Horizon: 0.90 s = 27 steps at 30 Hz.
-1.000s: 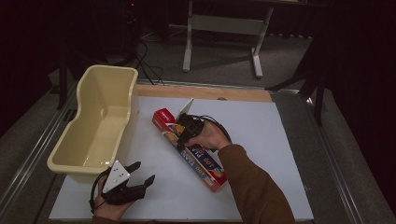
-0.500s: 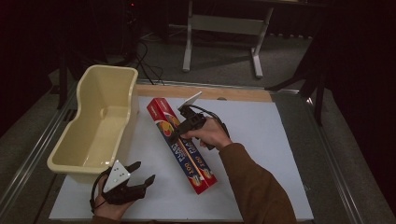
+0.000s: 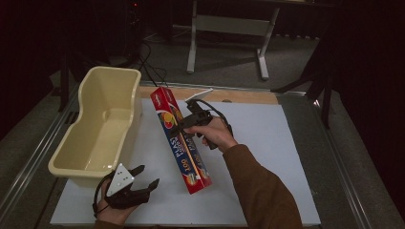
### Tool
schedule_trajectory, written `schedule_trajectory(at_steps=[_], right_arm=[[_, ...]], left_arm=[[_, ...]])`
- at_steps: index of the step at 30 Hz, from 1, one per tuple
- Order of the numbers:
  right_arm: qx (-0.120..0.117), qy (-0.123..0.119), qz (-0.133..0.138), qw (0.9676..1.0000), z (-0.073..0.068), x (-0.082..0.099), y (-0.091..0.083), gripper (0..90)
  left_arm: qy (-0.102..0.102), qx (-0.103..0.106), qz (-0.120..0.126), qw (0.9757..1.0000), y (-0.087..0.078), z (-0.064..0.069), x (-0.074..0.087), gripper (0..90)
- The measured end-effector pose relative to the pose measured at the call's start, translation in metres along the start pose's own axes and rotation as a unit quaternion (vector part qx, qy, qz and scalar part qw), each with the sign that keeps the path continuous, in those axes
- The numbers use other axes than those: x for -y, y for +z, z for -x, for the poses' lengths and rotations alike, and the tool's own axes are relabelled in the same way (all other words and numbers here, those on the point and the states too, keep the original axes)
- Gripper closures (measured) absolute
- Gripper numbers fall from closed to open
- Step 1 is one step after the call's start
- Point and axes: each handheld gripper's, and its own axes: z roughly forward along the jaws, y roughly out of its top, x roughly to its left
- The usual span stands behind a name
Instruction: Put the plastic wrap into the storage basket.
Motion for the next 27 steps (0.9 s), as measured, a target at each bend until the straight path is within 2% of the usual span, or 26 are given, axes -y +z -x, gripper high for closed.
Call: schedule_trajectory(at_steps=[8, 17, 27], right_arm=[[-0.005, 0.017, 0.041, 0.9990, -0.008, -0.007, -0.007, 40.1], [-0.002, 0.016, 0.078, 0.9968, -0.025, -0.018, -0.019, 40.1], [-0.026, 0.042, 0.106, 0.9932, -0.025, -0.031, -0.025, 40.1]], left_arm=[[0.002, 0.002, 0.001, 1.0000, 0.000, 0.000, 0.000, 31.2], [0.004, 0.005, 0.001, 1.0000, 0.001, 0.002, 0.000, 31.2], [0.006, 0.008, -0.001, 0.9999, 0.003, 0.003, 0.000, 31.2]])
